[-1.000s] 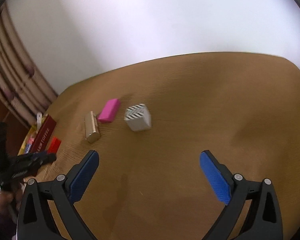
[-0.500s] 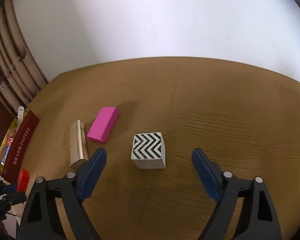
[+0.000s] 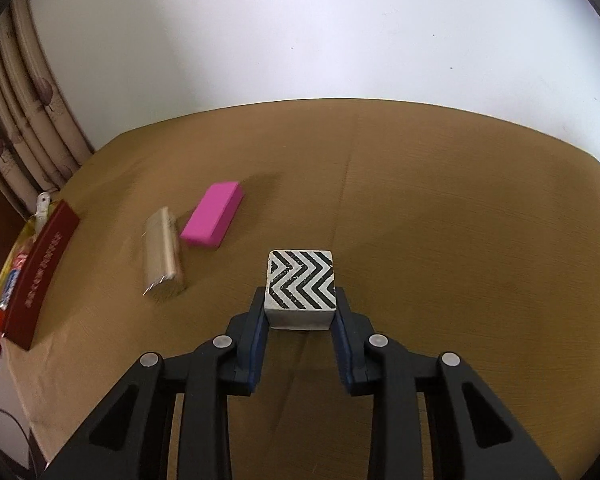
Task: Organize rigid objects
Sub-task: 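Carry the red block toward the tin while the right tool grasps the chevron cube, then lower the red block into the tin and open the left tool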
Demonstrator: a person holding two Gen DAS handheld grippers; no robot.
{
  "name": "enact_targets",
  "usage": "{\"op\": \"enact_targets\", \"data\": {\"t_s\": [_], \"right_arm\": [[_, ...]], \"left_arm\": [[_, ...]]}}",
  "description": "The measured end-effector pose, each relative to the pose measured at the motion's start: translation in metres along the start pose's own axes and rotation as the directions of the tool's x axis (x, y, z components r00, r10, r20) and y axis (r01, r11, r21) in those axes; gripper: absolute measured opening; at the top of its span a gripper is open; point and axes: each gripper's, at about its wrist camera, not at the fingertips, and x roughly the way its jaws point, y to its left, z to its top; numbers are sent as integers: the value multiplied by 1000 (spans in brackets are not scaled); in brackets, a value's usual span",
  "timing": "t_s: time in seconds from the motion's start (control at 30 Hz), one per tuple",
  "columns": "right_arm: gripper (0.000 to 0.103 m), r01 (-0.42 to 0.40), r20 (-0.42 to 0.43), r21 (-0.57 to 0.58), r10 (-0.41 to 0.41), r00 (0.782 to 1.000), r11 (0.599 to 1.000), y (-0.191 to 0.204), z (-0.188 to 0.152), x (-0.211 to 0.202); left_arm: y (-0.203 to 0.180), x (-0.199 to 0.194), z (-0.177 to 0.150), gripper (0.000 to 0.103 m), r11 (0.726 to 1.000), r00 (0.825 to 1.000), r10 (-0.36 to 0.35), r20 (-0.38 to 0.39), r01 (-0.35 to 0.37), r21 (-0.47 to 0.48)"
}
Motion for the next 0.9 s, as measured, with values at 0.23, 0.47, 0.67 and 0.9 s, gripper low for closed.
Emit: {"op": "enact_targets", "data": {"t_s": [0.23, 0.47, 0.67, 0.9], "right_arm": [[28, -14, 16, 25, 14, 1000, 1000, 11, -33, -26], [28, -1, 11, 34, 0, 1000, 999, 5, -32, -28], [28, 18, 5, 22, -18, 1000, 1000, 11, -33, -23], [28, 25, -8, 23, -25, 1000, 999, 15, -31, -17]], "left_arm": [[79, -58, 7, 30, 982, 982, 171, 74, -164, -96], [159, -42, 15, 30, 938, 947, 320, 23, -313, -148], [187, -22, 21, 30, 927, 938, 346, 15, -339, -158], [190, -6, 21, 30, 924, 932, 363, 25, -356, -141]]}}
